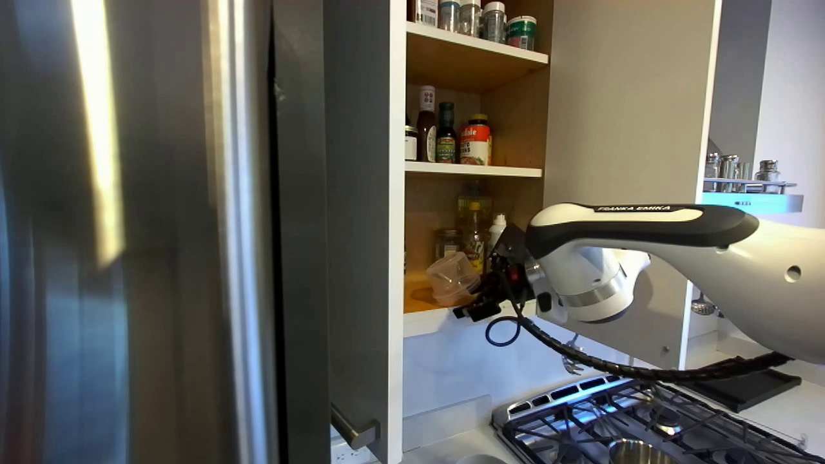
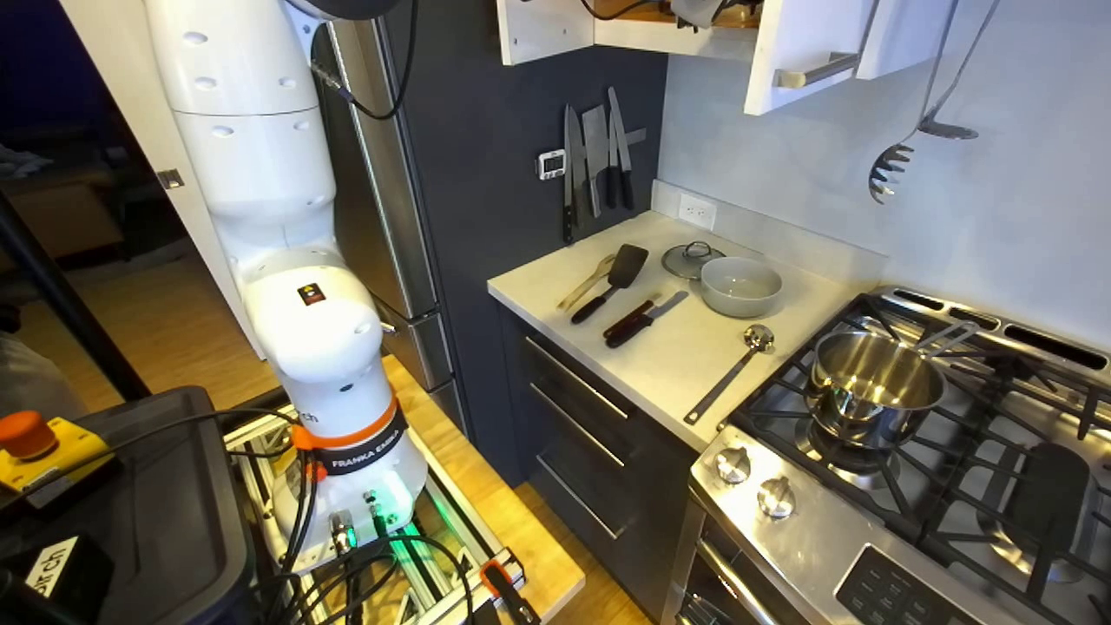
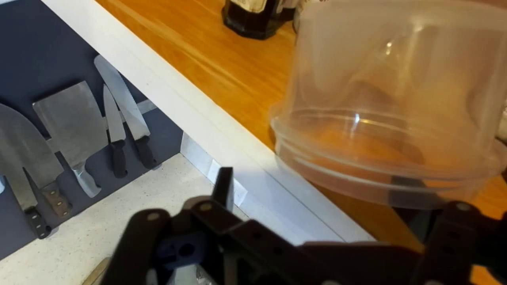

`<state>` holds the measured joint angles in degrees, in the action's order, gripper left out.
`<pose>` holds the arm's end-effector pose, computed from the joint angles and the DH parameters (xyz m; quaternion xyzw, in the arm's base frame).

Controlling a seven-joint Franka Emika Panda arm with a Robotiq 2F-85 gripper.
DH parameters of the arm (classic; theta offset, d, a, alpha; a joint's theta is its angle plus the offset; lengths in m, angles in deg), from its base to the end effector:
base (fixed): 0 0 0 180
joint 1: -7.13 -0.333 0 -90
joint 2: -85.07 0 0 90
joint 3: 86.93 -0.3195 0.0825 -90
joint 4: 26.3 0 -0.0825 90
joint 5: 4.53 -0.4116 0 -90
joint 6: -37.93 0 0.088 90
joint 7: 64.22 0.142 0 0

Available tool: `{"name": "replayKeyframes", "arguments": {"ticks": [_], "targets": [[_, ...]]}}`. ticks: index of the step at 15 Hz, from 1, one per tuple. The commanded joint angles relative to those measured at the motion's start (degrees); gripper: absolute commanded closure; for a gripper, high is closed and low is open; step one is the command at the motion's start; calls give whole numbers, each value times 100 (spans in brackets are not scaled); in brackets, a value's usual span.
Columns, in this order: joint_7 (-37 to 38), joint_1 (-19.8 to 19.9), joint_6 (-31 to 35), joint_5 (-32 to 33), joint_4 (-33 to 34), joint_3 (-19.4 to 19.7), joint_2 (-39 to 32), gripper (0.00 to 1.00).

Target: Flip the container over on the shelf

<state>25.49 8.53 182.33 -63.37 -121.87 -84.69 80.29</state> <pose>0.6908 -0.0334 0.6161 -0.3636 0.7680 0.0432 0.5255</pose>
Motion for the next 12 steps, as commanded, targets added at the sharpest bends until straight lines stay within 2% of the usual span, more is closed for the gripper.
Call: {"name": "replayKeyframes", "arguments": {"ticks": [1,5,7,12], "targets": [[-28,12,-280,308,193,-12,-98,0],[459,14,-406,1191,159,58,-149,0],[532,23,-450,1421,261,52,-222,0],[-104,114,-878,1697,537,45,-268,0]]}}
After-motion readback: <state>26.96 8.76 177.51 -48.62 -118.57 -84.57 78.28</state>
